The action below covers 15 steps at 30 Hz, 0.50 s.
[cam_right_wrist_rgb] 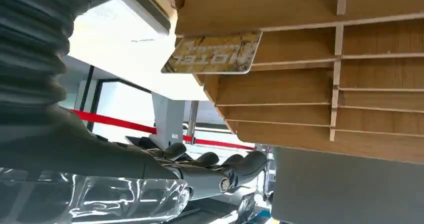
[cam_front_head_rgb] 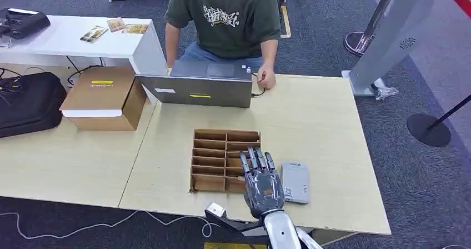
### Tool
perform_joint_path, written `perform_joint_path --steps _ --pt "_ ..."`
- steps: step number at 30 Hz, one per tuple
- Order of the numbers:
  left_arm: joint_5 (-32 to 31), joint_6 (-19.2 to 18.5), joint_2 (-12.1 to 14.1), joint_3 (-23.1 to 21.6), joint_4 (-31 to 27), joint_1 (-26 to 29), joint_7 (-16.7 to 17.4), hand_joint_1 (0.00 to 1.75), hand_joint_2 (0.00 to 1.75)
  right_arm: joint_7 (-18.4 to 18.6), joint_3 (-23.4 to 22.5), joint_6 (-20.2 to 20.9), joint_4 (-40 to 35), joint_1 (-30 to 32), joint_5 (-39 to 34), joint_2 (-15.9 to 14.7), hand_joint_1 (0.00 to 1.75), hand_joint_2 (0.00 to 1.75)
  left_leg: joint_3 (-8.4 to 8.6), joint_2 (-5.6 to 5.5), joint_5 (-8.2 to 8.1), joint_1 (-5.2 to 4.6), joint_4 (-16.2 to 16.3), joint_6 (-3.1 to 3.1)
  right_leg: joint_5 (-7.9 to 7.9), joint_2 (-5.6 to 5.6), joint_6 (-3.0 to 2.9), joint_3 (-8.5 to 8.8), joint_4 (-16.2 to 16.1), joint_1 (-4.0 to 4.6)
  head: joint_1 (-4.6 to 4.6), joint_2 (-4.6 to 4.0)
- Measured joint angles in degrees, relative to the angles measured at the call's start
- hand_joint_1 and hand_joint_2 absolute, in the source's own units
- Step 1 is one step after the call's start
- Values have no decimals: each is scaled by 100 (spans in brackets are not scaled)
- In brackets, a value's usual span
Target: Pass the card to the sensor for recognition and then transmit it.
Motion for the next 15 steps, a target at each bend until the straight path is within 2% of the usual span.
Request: perform_joint_path --steps 8,15 --pt "9 0 20 -28 0 -9 2 0 0 100 -46 109 57 0 0 -13 0 175 0 0 0 0 0 0 0 0 0 0 0 0 0 0" --pt "68 55 22 -48 0 -16 11 0 0 466 -136 254 -99 91 0 -112 0 175 1 3 0 0 0 0 0 3 0 -1 0 0 0 0"
